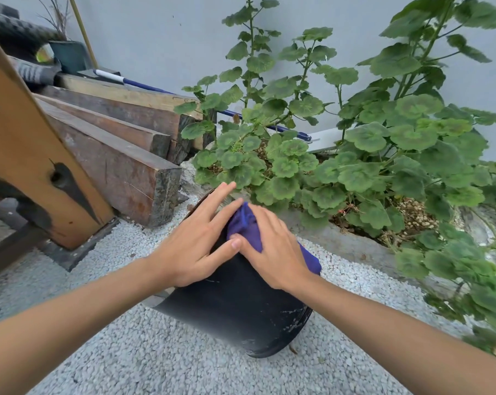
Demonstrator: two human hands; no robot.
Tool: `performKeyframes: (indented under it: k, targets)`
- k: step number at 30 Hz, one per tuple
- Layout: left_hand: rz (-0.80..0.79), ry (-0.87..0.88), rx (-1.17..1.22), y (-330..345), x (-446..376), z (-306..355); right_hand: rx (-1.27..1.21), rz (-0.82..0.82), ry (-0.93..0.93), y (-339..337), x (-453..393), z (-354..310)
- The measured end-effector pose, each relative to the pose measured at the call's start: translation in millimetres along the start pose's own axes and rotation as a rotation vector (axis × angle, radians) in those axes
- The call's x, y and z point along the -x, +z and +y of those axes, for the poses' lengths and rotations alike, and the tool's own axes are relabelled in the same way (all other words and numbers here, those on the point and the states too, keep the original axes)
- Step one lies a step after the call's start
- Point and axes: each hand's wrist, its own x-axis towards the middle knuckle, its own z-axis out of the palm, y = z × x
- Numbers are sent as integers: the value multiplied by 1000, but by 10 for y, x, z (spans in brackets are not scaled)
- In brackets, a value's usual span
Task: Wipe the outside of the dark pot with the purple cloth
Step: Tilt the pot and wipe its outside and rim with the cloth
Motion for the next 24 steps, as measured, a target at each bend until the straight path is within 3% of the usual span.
performKeyframes:
  k: [9,12,18,21,24]
  targets:
    - [-27,-6,-214,143,-110,157,-173,25,143,-67,349,575]
    - [-29,-13,-186,159,-140,215,-238,105,218,-130,409,672]
    - [-5,-19,-66,169,-123,266,-706,418,494,-527,209,539]
    - [17,-38,26,158,-79,243,-728,481,412,-690,-7,308]
    - [27,-42,97,148,-48,247,-659,383,261,-659,-192,-15]
